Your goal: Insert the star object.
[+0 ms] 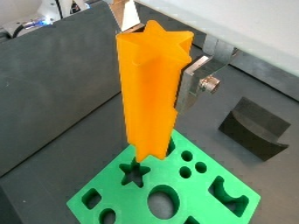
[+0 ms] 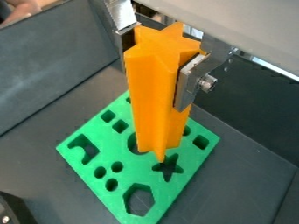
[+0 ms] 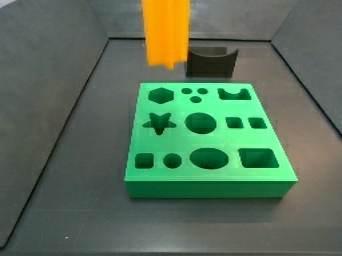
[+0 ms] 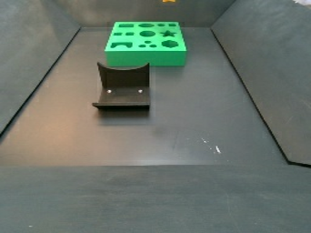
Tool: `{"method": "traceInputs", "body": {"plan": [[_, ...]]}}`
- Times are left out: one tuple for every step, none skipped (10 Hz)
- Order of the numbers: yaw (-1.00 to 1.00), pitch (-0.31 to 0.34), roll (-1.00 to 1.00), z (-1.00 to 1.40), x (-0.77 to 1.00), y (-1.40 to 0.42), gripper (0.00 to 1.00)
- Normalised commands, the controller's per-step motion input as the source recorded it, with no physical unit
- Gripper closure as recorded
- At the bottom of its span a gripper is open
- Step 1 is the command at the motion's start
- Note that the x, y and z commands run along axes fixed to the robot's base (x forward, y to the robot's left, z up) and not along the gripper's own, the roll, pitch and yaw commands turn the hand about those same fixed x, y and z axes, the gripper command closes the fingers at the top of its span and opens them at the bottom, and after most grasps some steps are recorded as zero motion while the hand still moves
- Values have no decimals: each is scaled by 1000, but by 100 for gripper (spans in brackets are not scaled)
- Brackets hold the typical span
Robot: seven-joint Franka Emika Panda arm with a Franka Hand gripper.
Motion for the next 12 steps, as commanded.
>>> {"method": "traceInputs", "body": {"plan": [[0,-1,0,-997,0,0,100],[0,0,-4,-929,0,-23,100],[0,0,-16,-863,0,-3,100],[0,-6,-1,-811,0,-14,100],[0,0,0,-660,0,-86,100],[0,0,0,-503,0,-69,100],[0,26,0,-343,0,-34,100],[0,17,46,-260,-6,-31,100],[0,31,67,-223,0,-20,100],[-89,66,109,-186,0,-40,100],[-183,81,120,-214,17,-80,100],[-191,51,156,-271,0,-111,100]]}}
